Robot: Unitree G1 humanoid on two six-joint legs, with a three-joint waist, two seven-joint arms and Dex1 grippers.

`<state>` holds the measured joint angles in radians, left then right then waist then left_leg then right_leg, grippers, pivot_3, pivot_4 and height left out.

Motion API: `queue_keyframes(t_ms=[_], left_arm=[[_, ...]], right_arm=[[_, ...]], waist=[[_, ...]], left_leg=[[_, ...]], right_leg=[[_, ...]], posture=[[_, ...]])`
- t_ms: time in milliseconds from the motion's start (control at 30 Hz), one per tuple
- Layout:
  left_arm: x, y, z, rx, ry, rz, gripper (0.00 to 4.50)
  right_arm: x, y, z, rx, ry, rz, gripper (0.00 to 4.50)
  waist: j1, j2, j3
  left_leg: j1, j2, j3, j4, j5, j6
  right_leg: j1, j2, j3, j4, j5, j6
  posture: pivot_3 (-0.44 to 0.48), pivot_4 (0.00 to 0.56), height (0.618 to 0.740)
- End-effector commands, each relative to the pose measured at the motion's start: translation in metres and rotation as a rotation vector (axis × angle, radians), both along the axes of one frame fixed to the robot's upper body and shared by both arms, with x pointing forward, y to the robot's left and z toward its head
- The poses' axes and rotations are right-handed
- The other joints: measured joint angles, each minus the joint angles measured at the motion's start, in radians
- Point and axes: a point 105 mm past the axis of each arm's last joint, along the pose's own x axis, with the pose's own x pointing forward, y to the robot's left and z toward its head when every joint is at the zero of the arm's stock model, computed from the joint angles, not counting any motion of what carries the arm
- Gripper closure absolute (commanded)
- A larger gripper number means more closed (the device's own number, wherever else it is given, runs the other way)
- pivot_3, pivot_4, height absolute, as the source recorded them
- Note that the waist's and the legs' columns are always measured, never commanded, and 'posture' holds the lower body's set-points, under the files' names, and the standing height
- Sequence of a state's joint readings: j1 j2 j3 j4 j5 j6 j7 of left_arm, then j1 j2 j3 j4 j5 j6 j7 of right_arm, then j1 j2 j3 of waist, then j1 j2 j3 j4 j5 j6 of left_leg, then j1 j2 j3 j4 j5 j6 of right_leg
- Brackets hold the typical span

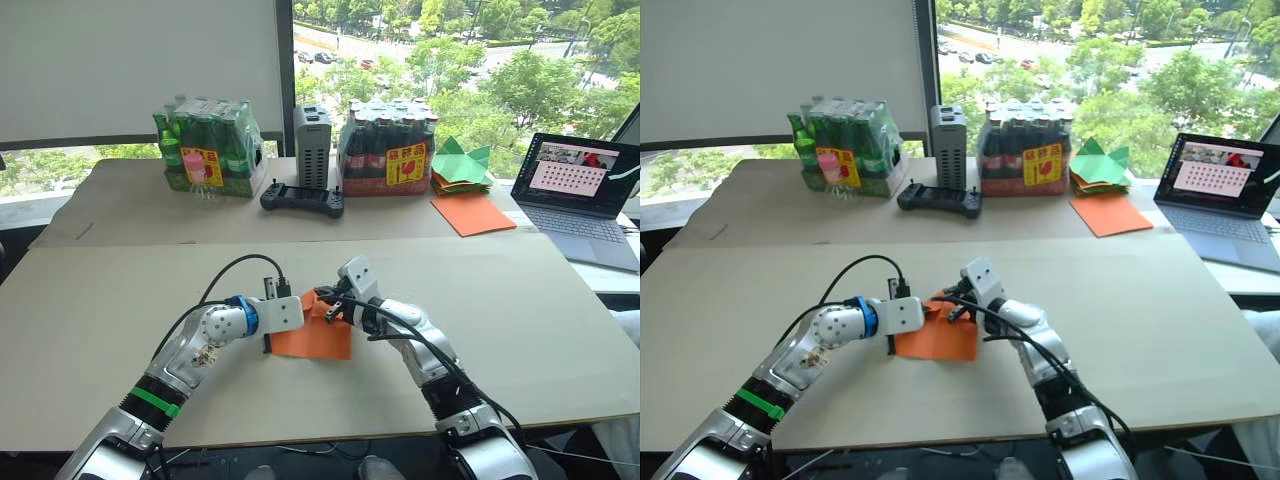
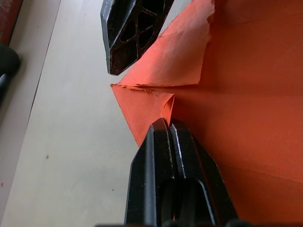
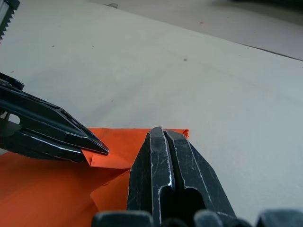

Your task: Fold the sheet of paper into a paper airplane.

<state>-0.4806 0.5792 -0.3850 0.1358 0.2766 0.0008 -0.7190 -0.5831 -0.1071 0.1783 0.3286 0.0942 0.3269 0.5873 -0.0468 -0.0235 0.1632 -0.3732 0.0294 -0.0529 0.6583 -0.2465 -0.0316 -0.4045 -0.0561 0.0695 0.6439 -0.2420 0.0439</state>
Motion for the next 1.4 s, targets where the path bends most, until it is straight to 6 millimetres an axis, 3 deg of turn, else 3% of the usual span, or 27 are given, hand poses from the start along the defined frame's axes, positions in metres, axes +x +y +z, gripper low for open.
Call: queue_keyframes(t_ms=[33,233,367,633,833,1067,1233,1400], left_arm=[[0.003,0.015,-0.013,0.041,0.031,0.062,4.47],[0.003,0.015,-0.013,0.035,0.033,0.066,4.47],[0.003,0.015,-0.013,0.032,0.033,0.069,4.47],[0.003,0.017,-0.012,0.027,0.037,0.08,4.47],[0.002,0.019,-0.008,-0.047,0.092,0.107,4.47],[-0.003,0.025,0.005,-0.195,0.213,0.144,2.33],[-0.011,0.035,0.013,-0.326,0.339,0.195,2.33],[-0.019,0.061,0.017,-0.445,0.489,0.271,2.33]], right_arm=[[0.006,0.006,0.014,0.029,-0.055,0.015,4.5],[0.007,0.016,0.014,0.044,-0.05,0.046,4.5],[0.006,0.018,0.001,-0.013,-0.033,0.057,4.5],[0.007,0.008,-0.029,-0.15,0.019,0.03,4.5],[0.009,0.004,-0.036,-0.192,0.032,0.015,4.5],[0.007,0.004,-0.039,-0.198,0.037,0.017,4.5],[0.007,0.004,-0.039,-0.199,0.039,0.016,4.5],[0.006,0.003,-0.04,-0.203,0.04,0.016,4.5]], waist=[[0.0,0.0,0.0],[-0.001,0.0,0.0],[-0.001,0.0,0.0],[-0.004,0.001,0.0],[-0.01,0.001,0.0],[-0.02,0.001,0.0],[-0.02,0.001,0.0],[-0.023,0.001,0.0]], left_leg=[[0.0,0.0,0.0,0.0,0.0,0.0],[0.0,0.0,0.0,0.0,0.0,0.0],[0.0,0.0,0.0,0.0,0.0,0.0],[0.001,0.0,0.0,0.0,0.0,0.0],[0.002,0.001,0.0,0.0,0.0,0.0],[0.002,0.001,0.0,0.0,0.0,0.0],[0.002,0.001,0.0,0.0,0.0,0.0],[0.002,0.001,0.0,-0.001,0.0,0.0]], right_leg=[[0.0,0.0,0.0,0.0,0.0,0.0],[0.0,0.0,0.0,0.0,0.0,0.0],[0.0,0.0,0.0,0.0,0.0,0.0],[0.0,0.001,0.0,0.001,0.0,0.0],[0.001,0.001,0.0,0.002,0.0,0.0],[0.001,0.001,0.0,0.002,0.0,0.0],[0.001,0.001,0.0,0.001,0.0,0.0],[0.0,0.001,0.0,0.001,0.0,0.0]], posture=[[0.0,0.15,0.74],[0.0,0.15,0.74],[0.0,0.15,0.74],[0.0,0.15,0.74],[0.0,0.15,0.74],[0.0,0.15,0.74],[0.0,0.15,0.74],[0.0,0.15,0.74]])
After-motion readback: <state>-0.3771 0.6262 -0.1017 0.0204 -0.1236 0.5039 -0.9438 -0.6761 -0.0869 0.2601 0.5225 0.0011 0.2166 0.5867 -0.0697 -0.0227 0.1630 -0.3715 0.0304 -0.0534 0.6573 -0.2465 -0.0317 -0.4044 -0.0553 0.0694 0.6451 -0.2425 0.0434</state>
